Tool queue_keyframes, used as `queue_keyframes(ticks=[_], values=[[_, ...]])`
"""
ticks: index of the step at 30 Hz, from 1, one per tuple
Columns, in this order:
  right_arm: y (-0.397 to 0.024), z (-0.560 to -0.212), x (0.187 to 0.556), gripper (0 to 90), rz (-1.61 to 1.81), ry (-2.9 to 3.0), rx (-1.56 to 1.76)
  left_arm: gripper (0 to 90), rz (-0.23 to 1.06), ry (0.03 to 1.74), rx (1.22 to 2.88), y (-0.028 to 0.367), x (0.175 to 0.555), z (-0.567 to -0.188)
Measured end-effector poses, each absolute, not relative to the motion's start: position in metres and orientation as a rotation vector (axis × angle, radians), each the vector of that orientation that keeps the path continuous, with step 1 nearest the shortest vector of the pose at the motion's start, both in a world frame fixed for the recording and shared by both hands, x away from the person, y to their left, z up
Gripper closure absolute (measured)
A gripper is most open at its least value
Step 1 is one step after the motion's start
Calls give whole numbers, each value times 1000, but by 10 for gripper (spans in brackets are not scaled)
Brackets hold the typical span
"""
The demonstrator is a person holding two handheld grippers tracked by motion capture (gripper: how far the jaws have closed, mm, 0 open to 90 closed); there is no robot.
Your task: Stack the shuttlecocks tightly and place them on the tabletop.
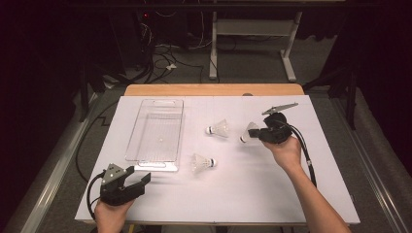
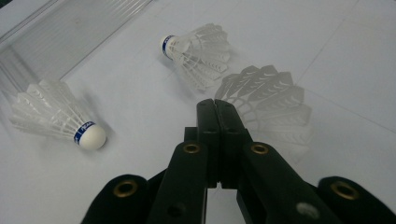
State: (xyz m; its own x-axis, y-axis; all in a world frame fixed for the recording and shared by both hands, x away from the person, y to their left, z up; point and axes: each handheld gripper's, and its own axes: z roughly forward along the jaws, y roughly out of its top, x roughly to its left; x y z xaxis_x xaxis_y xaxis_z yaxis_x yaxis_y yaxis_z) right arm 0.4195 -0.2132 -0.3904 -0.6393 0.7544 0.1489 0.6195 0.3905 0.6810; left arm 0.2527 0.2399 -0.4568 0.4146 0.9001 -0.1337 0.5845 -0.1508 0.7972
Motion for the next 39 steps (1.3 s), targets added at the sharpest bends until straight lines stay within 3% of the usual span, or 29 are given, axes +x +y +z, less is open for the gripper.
queue_keyframes(ticks=[39], values=[[-186,-394,458,900,1104,2427,1237,333,490,1277,1859,239,254,-458]])
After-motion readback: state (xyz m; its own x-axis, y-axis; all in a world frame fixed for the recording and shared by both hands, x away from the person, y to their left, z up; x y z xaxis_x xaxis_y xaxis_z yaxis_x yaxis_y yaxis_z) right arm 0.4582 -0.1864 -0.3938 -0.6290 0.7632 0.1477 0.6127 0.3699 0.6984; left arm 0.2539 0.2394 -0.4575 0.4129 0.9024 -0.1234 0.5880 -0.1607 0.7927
